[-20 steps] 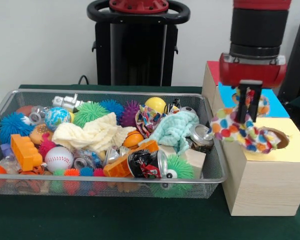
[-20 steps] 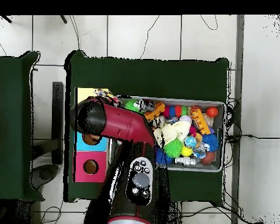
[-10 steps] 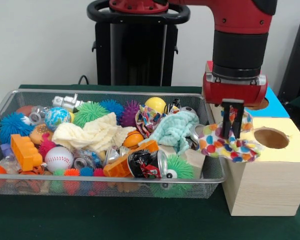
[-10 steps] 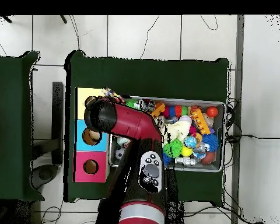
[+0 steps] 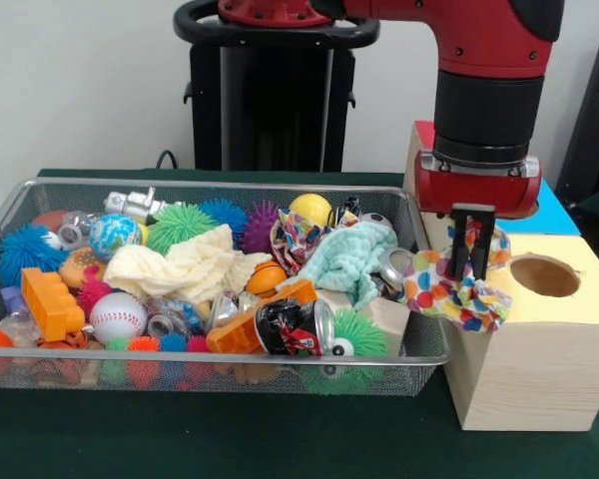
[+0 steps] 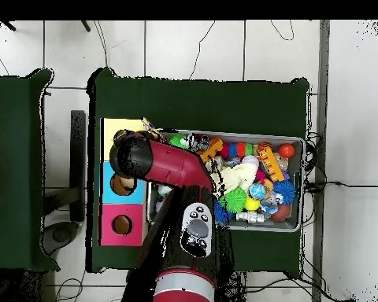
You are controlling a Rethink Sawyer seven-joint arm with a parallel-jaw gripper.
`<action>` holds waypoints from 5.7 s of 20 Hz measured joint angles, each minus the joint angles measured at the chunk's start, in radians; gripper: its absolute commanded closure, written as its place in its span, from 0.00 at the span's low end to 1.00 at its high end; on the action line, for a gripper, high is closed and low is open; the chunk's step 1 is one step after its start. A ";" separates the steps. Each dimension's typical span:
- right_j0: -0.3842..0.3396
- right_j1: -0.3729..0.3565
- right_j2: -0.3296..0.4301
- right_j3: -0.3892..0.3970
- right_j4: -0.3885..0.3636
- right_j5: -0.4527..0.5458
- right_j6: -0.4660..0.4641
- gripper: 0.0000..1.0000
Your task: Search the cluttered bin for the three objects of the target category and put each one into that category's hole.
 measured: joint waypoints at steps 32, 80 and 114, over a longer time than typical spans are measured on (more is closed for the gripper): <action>0.152 0.034 -0.150 -0.074 0.000 0.095 0.021 1.00; 0.139 0.065 -0.015 -0.002 0.025 -0.239 0.021 1.00; 0.205 0.152 -0.094 -0.076 0.027 -0.140 0.021 1.00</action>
